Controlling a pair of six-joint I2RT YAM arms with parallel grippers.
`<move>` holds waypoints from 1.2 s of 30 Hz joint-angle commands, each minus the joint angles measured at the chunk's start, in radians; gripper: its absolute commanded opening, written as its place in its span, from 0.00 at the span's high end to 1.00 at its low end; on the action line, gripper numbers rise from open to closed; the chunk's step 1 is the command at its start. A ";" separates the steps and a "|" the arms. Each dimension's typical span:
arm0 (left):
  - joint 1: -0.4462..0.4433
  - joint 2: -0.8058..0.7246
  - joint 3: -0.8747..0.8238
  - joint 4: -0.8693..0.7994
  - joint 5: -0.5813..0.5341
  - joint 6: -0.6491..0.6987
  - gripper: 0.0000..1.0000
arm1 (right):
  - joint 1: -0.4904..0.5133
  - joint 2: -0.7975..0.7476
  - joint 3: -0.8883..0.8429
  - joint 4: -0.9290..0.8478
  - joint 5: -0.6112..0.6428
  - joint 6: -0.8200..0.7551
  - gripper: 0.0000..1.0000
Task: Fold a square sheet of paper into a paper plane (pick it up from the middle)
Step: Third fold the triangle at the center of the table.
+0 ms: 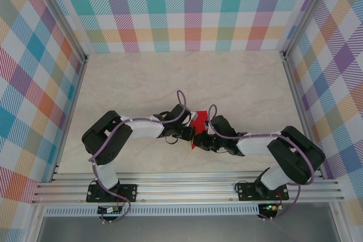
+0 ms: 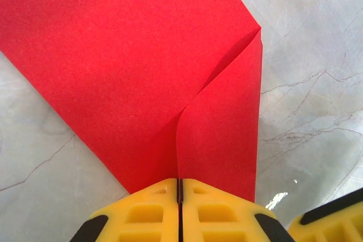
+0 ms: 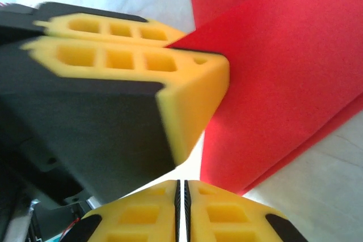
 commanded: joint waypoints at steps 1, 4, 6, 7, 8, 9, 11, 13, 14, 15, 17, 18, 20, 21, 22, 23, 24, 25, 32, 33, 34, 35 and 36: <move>0.009 0.034 0.004 -0.042 0.005 0.016 0.92 | 0.007 0.058 -0.005 0.026 0.002 0.010 0.87; 0.008 0.032 0.004 -0.042 0.003 0.014 0.92 | 0.007 0.088 -0.001 0.009 0.010 0.009 0.88; 0.008 0.034 0.007 -0.043 0.003 0.015 0.92 | 0.007 0.088 0.000 -0.007 0.010 0.008 0.88; 0.008 0.034 0.008 -0.045 0.003 0.016 0.92 | 0.008 0.076 0.000 -0.018 0.012 0.006 0.88; 0.008 0.034 0.008 -0.045 0.003 0.015 0.92 | 0.008 0.059 0.004 -0.040 0.016 0.003 0.88; 0.009 0.033 0.007 -0.045 0.002 0.016 0.92 | 0.009 0.042 0.009 -0.061 0.019 0.001 0.88; 0.007 0.032 0.007 -0.045 0.003 0.016 0.92 | 0.012 0.001 0.020 -0.110 0.029 -0.010 0.87; 0.009 0.035 0.008 -0.045 0.005 0.016 0.92 | 0.020 -0.025 0.029 -0.141 0.038 -0.012 0.87; 0.008 0.036 0.009 -0.045 0.005 0.017 0.92 | 0.027 -0.031 0.035 -0.152 0.044 -0.013 0.87; 0.009 0.037 0.010 -0.045 0.007 0.017 0.92 | 0.035 -0.033 0.039 -0.161 0.051 -0.015 0.87; 0.007 0.038 0.012 -0.045 0.006 0.017 0.92 | 0.048 -0.025 0.046 -0.162 0.058 -0.015 0.87; 0.009 0.039 0.013 -0.046 0.008 0.017 0.92 | 0.050 -0.016 0.050 -0.160 0.053 -0.017 0.87; 0.008 0.039 0.013 -0.047 0.009 0.018 0.92 | 0.055 0.000 0.060 -0.155 0.051 -0.018 0.87; 0.007 0.038 0.013 -0.048 0.008 0.018 0.92 | 0.056 0.005 0.063 -0.152 0.050 -0.018 0.87; 0.008 0.037 0.013 -0.049 0.008 0.017 0.92 | 0.056 0.010 0.066 -0.148 0.047 -0.021 0.87; 0.008 0.036 0.013 -0.049 0.007 0.019 0.92 | 0.056 0.012 0.072 -0.149 0.045 -0.024 0.87; 0.009 0.034 0.012 -0.051 0.007 0.017 0.92 | 0.058 0.012 0.075 -0.149 0.046 -0.024 0.87; 0.009 0.034 0.013 -0.051 0.006 0.018 0.92 | 0.058 0.014 0.078 -0.153 0.049 -0.027 0.87; 0.010 0.034 0.013 -0.053 0.010 0.020 0.92 | 0.059 0.100 0.107 -0.184 0.053 -0.039 0.88; 0.010 0.034 0.013 -0.054 0.010 0.019 0.92 | 0.061 0.111 0.108 -0.189 0.054 -0.037 0.88; 0.010 0.033 0.013 -0.054 0.010 0.020 0.92 | 0.061 0.114 0.107 -0.196 0.057 -0.037 0.88; 0.009 0.034 0.013 -0.057 0.012 0.021 0.92 | 0.063 0.111 0.115 -0.227 0.069 -0.040 0.89; 0.010 0.032 0.013 -0.057 0.011 0.022 0.92 | 0.064 0.100 0.123 -0.266 0.082 -0.047 0.89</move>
